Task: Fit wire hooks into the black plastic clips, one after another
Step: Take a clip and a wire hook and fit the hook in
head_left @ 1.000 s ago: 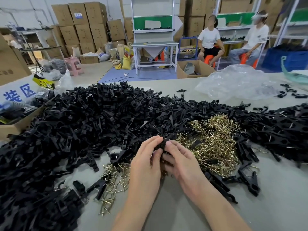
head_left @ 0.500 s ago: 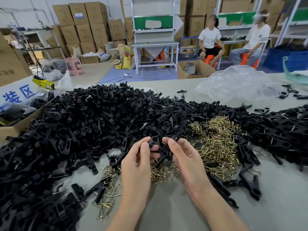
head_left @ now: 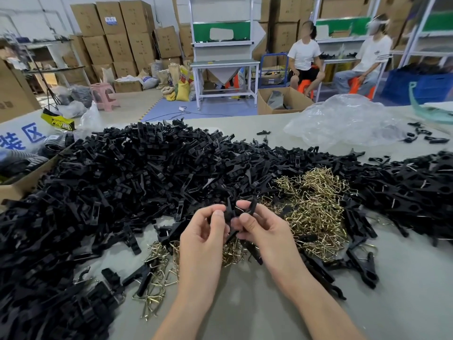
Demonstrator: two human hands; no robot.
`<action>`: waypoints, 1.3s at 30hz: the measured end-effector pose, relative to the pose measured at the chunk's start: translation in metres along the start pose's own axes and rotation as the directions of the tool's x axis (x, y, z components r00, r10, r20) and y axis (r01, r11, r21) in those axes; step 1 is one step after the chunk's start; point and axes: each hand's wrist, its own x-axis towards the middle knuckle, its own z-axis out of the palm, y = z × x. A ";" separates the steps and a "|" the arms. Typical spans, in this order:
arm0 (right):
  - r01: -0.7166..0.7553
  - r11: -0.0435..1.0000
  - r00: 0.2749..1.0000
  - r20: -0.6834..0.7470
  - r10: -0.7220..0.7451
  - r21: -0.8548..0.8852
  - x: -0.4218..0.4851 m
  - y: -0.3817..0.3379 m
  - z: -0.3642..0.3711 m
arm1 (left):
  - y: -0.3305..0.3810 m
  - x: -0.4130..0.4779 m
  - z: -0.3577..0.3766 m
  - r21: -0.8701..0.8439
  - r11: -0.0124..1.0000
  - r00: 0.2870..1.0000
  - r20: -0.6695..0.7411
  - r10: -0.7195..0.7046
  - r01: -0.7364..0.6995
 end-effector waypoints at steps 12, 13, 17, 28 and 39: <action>-0.013 0.999 1.000 0.021 0.014 -0.046 0.000 -0.008 -0.002 | -0.005 0.002 -0.001 0.214 0.971 0.983 0.169 0.071 -0.107; 0.002 0.998 0.999 0.034 0.000 -0.060 0.000 -0.010 -0.002 | -0.004 0.001 -0.002 0.211 0.970 0.981 0.175 0.087 -0.123; 0.043 0.997 0.996 0.087 -0.037 -0.068 -0.002 -0.017 -0.003 | 0.000 0.003 -0.005 0.167 0.979 0.986 0.139 0.094 -0.117; 0.017 0.991 0.996 0.087 -0.005 -0.135 -0.002 -0.009 -0.001 | -0.001 0.006 -0.005 0.081 0.995 0.987 0.158 0.038 -0.052; -0.001 0.995 0.994 0.110 0.013 -0.103 -0.001 -0.005 -0.002 | -0.001 0.006 -0.004 0.011 1.000 0.995 0.100 0.027 -0.028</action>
